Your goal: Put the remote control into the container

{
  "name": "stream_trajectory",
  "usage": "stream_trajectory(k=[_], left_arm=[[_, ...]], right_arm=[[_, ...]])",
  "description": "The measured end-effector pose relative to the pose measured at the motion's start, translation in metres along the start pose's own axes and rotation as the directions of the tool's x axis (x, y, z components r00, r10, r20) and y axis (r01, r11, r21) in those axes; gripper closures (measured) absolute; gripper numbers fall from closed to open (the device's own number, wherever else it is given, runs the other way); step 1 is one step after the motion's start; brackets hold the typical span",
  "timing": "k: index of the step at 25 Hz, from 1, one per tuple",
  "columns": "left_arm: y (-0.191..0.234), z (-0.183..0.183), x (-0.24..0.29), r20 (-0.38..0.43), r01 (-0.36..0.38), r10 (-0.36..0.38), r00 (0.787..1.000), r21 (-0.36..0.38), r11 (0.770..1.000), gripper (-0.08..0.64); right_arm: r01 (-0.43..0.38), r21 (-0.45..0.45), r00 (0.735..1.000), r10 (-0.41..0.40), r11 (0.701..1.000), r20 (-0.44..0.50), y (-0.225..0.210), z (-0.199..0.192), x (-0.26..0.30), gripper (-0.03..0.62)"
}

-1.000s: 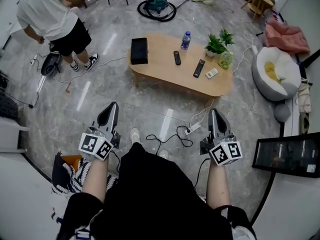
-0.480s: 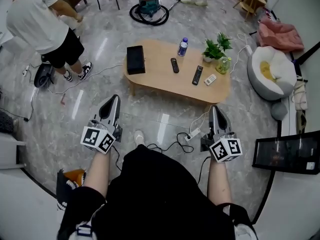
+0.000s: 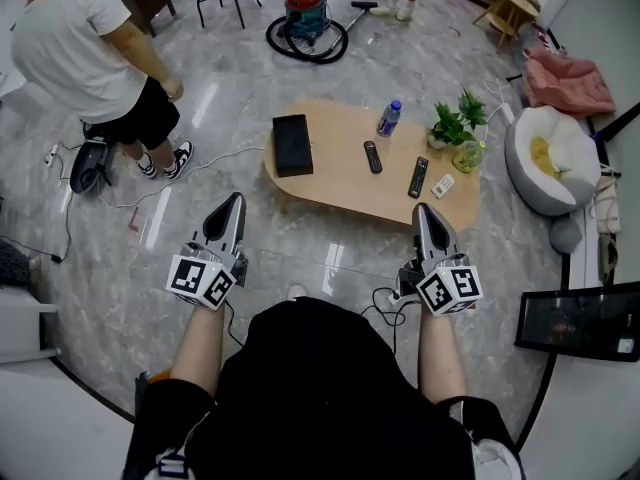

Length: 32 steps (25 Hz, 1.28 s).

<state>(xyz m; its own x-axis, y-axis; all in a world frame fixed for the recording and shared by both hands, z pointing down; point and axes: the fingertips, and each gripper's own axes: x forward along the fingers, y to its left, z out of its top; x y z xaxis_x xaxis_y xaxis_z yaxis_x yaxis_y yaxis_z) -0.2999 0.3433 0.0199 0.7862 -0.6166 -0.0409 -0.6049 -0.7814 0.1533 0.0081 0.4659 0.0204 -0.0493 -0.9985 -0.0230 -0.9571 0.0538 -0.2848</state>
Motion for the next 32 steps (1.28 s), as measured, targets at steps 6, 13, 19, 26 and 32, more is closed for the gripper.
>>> stream_trajectory(k=[6, 13, 19, 26, 32], left_arm=[[0.045, 0.001, 0.006, -0.014, 0.0, 0.0, 1.0, -0.009, 1.0, 0.552], [0.068, -0.001, 0.014, -0.04, -0.012, 0.011, 0.999, -0.017, 1.0, 0.552], [0.085, -0.009, 0.04, -0.043, -0.046, 0.044, 0.998, -0.031, 0.998, 0.552], [0.098, -0.009, 0.104, -0.07, -0.096, 0.095, 0.993, -0.014, 0.995, 0.552], [0.12, -0.02, 0.159, -0.088, -0.15, 0.147, 0.985, -0.03, 0.988, 0.552]], right_arm=[[-0.023, -0.009, 0.999, 0.022, 1.0, -0.038, 0.021, -0.017, 0.052, 0.583], [-0.029, 0.008, 0.996, 0.029, 1.0, -0.081, 0.017, -0.026, 0.08, 0.582], [-0.067, 0.007, 0.994, 0.068, 0.998, -0.09, 0.003, -0.021, 0.119, 0.583], [-0.149, 0.031, 0.984, 0.152, 0.988, -0.095, -0.037, -0.01, 0.178, 0.583], [-0.216, 0.01, 0.963, 0.214, 0.976, -0.162, -0.072, -0.019, 0.238, 0.581]])
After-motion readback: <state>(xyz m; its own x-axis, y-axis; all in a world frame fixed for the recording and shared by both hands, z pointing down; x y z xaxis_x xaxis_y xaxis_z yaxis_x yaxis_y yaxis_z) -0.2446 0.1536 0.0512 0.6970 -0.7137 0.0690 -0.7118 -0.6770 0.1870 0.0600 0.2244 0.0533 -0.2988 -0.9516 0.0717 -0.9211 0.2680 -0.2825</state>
